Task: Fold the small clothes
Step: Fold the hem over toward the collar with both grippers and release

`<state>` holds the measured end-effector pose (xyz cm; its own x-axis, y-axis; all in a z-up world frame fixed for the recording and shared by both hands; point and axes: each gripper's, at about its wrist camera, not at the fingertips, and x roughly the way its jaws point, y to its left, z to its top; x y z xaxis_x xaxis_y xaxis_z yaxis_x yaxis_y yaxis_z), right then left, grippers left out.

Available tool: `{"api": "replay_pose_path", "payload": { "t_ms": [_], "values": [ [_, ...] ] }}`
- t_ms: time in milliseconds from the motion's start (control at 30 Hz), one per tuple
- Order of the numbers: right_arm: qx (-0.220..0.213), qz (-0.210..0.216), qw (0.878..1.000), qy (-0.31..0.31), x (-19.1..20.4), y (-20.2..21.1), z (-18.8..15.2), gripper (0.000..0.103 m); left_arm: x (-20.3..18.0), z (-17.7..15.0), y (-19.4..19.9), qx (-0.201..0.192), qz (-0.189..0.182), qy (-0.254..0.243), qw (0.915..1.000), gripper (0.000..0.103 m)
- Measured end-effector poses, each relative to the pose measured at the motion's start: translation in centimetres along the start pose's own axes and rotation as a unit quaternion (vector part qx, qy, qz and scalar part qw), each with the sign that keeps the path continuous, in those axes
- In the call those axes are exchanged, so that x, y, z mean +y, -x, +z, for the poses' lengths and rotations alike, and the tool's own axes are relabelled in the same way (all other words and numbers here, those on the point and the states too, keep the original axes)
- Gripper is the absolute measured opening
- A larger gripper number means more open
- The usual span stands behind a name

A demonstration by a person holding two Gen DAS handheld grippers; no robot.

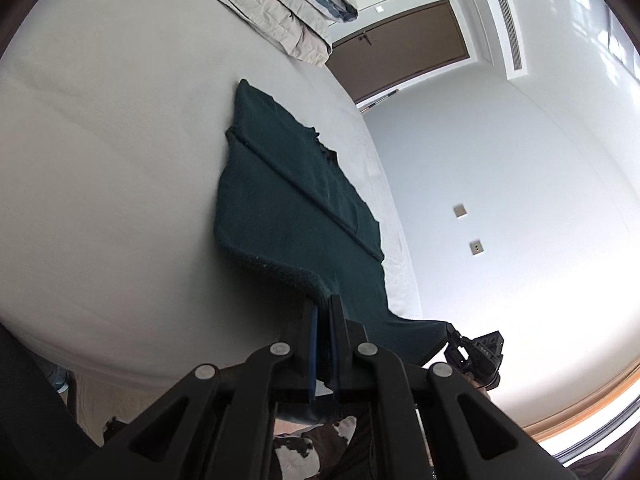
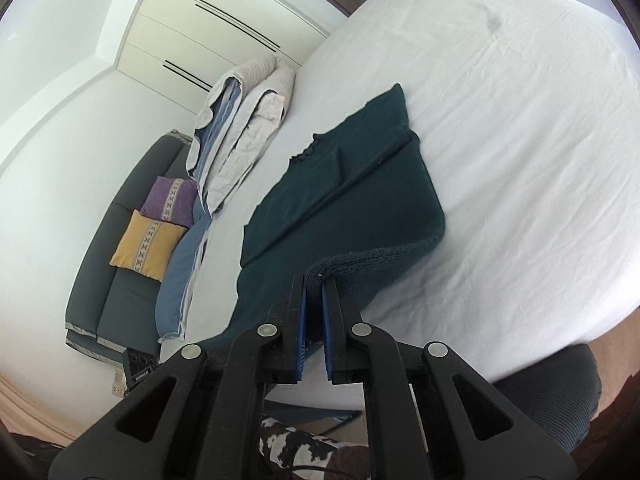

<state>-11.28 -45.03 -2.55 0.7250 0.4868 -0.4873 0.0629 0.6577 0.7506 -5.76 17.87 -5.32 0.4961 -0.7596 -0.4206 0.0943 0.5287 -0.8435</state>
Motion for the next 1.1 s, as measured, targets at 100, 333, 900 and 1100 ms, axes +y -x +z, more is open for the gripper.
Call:
{"api": "replay_pose_path", "payload": {
  "t_ms": [100,333,900,1100],
  "values": [
    [-0.015,0.012,1.0,0.001,0.0,0.1,2.6,0.006,-0.3,1.8,-0.3,-0.017,-0.018,0.011,0.9996,0.006],
    [-0.05,0.023,0.998,-0.007,0.6,-1.9,8.0,0.006,-1.3,6.8,-2.3,-0.048,-0.05,0.02,0.9974,0.005],
    [-0.084,-0.025,0.996,-0.034,-2.8,-12.0,19.6,0.006,-0.4,18.8,-10.4,-0.066,-0.054,0.046,0.9953,0.005],
    [-0.087,-0.04,0.994,-0.053,-4.3,-17.5,23.4,0.006,0.9,22.7,-13.5,-0.069,-0.042,0.063,0.9947,0.005]
  ]
}}
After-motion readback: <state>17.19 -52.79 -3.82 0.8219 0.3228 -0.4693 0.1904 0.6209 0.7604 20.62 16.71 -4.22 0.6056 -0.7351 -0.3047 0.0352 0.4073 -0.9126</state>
